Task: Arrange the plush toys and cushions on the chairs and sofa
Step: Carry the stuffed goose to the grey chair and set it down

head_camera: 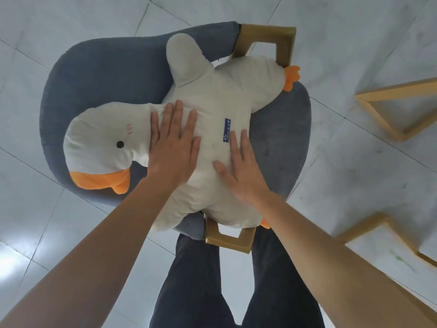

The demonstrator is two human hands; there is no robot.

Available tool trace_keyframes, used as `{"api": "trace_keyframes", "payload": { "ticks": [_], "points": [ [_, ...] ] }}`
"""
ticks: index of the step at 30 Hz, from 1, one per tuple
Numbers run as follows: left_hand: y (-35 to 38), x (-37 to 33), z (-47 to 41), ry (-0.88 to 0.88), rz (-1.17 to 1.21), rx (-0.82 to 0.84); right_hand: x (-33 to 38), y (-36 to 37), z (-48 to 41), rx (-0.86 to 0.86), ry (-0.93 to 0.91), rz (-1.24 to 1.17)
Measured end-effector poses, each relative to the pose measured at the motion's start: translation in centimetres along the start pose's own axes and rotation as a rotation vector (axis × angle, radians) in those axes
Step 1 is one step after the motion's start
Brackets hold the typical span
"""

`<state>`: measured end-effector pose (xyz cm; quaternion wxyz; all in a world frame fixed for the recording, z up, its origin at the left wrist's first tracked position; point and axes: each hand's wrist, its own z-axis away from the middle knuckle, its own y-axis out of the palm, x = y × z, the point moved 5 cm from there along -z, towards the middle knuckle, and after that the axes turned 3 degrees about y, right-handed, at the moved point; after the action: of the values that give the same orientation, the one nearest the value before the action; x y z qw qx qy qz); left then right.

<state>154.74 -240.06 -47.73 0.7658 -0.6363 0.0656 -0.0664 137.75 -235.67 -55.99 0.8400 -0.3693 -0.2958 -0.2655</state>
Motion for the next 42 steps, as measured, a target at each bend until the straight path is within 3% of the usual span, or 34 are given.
{"api": "trace_keyframes", "payload": {
  "ticks": [4, 8, 13, 17, 25, 28, 31, 34, 39, 42],
  "points": [
    [0.0, -0.9, 3.1, -0.008, 0.016, -0.040, -6.2, 4.5, 6.6, 0.214, 0.040, 0.291],
    [1.2, -1.9, 10.0, -0.023, 0.019, 0.095, -10.0, 5.3, 10.6, 0.321, 0.153, 0.446],
    [1.7, -2.4, 16.3, -0.114, 0.068, 0.305, -10.9, 2.2, 12.1, 0.323, 0.238, 0.527],
    [-1.4, -3.3, 16.3, -0.405, 0.342, 0.293, -8.6, -3.1, 12.1, 0.240, 0.259, 0.494],
    [-13.8, -10.4, 21.9, -1.006, 1.120, -0.165, 2.1, -14.7, 17.6, 0.038, 0.058, 0.190],
    [-16.2, -11.8, 25.3, -1.134, 1.307, -0.272, 5.2, -16.4, 20.2, 0.001, -0.001, 0.045],
    [-18.3, -10.7, 29.8, -1.142, 1.336, -0.352, 8.2, -16.0, 23.3, -0.012, -0.041, -0.034],
    [-21.0, -8.2, 36.8, -1.174, 1.356, -0.553, 12.3, -13.9, 27.5, -0.004, -0.099, -0.112],
    [-23.9, -6.6, 53.9, -1.240, 1.275, -0.895, 19.4, -7.2, 36.0, 0.123, -0.289, -0.126],
    [-23.2, -7.8, 66.5, -1.372, 1.256, -1.087, 22.8, -1.1, 41.1, 0.209, -0.397, -0.101]
  ]
}}
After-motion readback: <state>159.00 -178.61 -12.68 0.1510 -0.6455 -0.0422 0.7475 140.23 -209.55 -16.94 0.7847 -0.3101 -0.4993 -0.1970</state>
